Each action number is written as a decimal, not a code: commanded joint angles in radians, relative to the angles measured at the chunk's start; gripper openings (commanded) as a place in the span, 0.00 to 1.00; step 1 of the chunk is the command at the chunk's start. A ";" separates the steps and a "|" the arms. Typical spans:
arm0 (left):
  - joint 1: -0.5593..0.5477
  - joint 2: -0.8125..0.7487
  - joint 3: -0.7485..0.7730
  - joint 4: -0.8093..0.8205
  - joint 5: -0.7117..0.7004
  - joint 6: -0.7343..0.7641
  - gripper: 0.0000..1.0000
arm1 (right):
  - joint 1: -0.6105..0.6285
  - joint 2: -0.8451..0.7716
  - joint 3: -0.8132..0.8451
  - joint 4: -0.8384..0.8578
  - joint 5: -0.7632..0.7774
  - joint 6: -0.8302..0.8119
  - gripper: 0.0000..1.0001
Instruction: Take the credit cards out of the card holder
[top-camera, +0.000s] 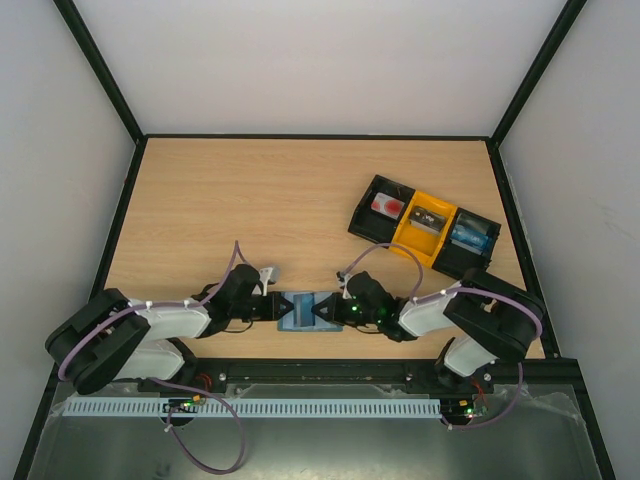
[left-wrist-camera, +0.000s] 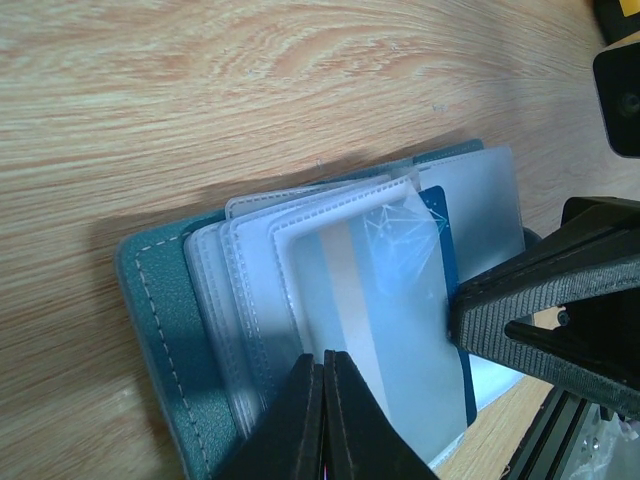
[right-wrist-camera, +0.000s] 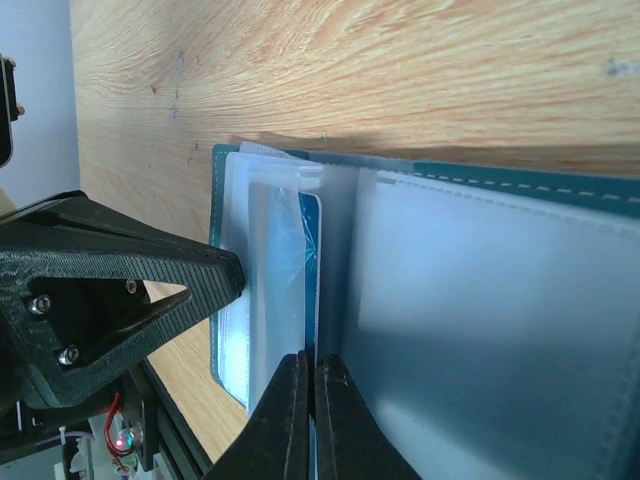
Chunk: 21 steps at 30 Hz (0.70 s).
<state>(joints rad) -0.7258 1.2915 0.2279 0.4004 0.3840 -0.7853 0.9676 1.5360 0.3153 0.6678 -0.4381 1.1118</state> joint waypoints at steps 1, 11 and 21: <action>0.003 0.023 -0.001 -0.032 -0.016 0.020 0.03 | -0.005 -0.042 -0.028 0.003 0.024 0.001 0.02; 0.003 0.021 -0.004 -0.041 -0.016 0.022 0.03 | -0.015 -0.089 -0.061 -0.016 0.050 0.019 0.02; 0.003 0.009 -0.003 -0.043 -0.010 0.016 0.03 | -0.016 -0.079 -0.082 0.051 0.040 0.067 0.08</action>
<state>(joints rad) -0.7254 1.2976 0.2283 0.4076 0.3862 -0.7849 0.9558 1.4532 0.2340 0.6876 -0.4114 1.1648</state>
